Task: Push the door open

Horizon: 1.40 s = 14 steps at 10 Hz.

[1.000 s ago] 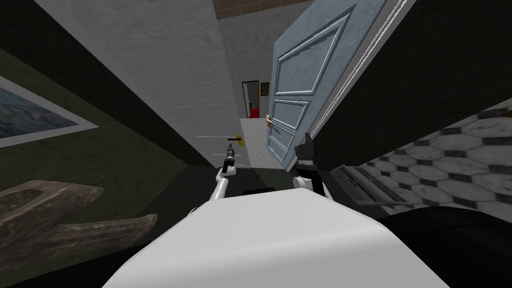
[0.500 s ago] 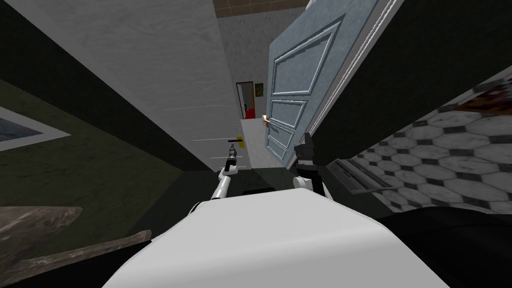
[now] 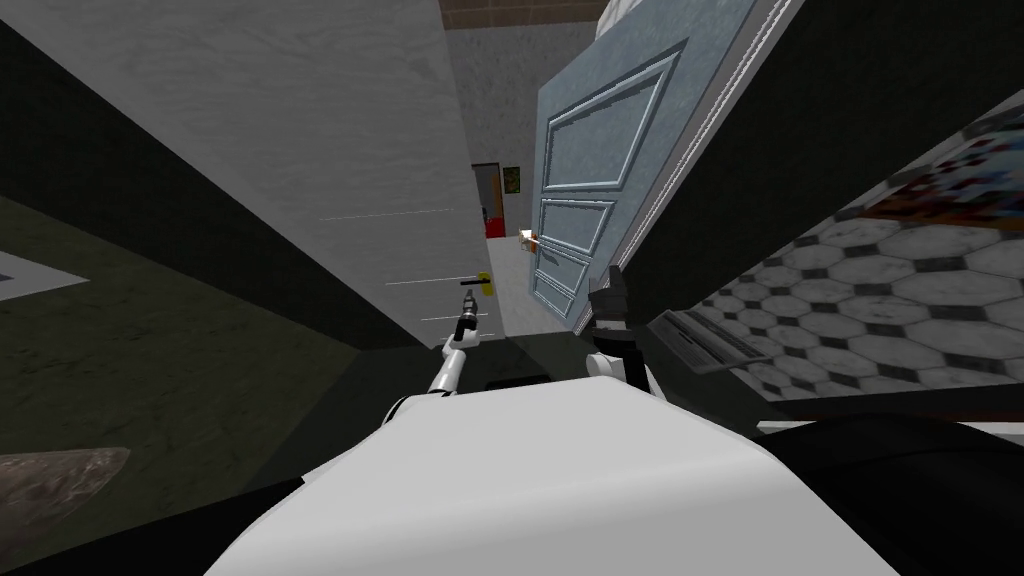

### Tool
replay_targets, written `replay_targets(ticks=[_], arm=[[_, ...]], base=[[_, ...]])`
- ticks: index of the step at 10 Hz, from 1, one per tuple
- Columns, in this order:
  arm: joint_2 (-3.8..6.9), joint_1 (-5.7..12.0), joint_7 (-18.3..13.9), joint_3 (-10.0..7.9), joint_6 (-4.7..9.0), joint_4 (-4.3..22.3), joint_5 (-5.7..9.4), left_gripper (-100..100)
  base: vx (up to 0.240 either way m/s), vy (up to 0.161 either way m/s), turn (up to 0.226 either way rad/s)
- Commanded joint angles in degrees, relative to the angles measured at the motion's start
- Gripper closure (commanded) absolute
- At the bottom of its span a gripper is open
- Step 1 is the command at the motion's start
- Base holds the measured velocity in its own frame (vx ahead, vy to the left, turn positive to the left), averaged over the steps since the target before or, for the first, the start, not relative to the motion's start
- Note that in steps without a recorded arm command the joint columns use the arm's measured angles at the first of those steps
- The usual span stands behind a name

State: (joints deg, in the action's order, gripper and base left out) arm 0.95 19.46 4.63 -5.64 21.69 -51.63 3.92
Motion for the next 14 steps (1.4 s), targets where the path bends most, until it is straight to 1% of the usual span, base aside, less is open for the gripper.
replay_targets(ticks=[1, 2, 3, 4, 7, 8, 10, 12, 13, 14], arm=[[-0.34, 0.99, 0.0, -0.15, 0.21, 1.9, 0.2, -100], [-0.61, 1.35, 0.1, -0.22, 0.2, 2.5, 0.27, -100], [-0.35, 0.97, 0.0, -0.1, 0.08, 1.9, 0.23, -100], [0.61, 0.98, 0.0, -0.26, 0.28, 2.1, 0.29, -100], [1.43, 0.91, 0.0, -0.53, 0.56, 2.3, 0.38, -100], [1.47, 0.88, 0.0, -0.63, 0.67, 2.4, 0.42, -100], [1.17, 0.83, 0.0, -0.82, 0.87, 2.6, 0.48, -100], [0.21, 0.78, 0.0, -1.02, 1.08, 2.8, 0.55, -100], [0.44, 0.76, 0.0, -0.97, 1.04, 2.7, 0.52, -100], [0.44, 0.76, 0.0, -0.97, 1.04, 2.7, 0.52, 100]], base=[[0.003, 0.127, -0.093], [-0.011, 0.103, -0.073], [-0.005, 0.045, -0.017], [0.111, 0.016, -0.026], [0.182, -0.014, -0.022], [0.206, -0.008, -0.026], [0.204, -0.013, -0.023], [0.187, 0.038, -0.025], [0.075, 0.011, -0.004], [-0.009, 0.0, 0.006]])
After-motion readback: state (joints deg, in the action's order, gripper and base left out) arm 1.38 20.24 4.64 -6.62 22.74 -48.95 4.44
